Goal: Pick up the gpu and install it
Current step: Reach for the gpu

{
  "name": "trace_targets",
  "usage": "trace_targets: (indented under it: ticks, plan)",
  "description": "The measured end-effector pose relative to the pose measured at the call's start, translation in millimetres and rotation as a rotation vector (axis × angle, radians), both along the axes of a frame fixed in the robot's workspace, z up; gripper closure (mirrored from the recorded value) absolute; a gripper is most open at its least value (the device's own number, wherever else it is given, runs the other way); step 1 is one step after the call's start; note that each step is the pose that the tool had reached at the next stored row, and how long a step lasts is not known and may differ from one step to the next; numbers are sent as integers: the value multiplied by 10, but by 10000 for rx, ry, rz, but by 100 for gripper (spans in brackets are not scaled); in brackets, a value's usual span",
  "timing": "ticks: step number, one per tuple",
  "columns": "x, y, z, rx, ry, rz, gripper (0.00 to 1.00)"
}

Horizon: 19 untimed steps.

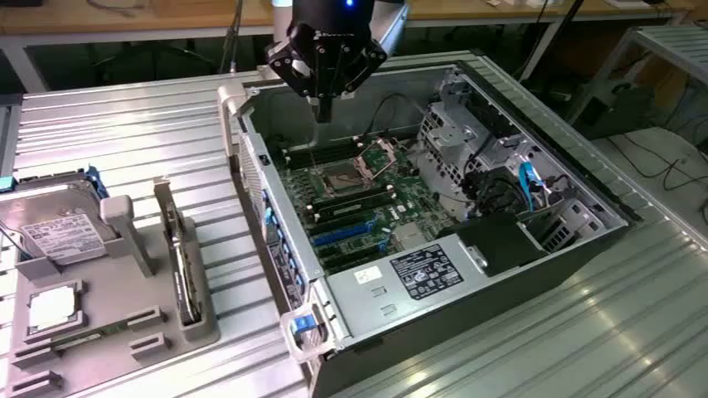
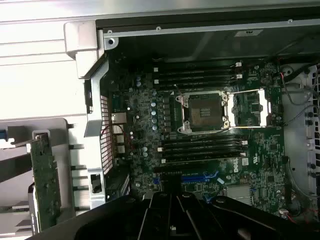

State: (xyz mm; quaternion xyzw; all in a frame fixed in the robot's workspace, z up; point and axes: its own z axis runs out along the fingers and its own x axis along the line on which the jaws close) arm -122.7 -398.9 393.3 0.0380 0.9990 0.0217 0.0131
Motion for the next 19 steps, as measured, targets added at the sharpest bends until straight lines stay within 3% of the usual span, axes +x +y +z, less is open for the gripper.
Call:
trace_targets:
  ticks: [19]
  plan:
    - [-184,0,0,0,0,2,89]
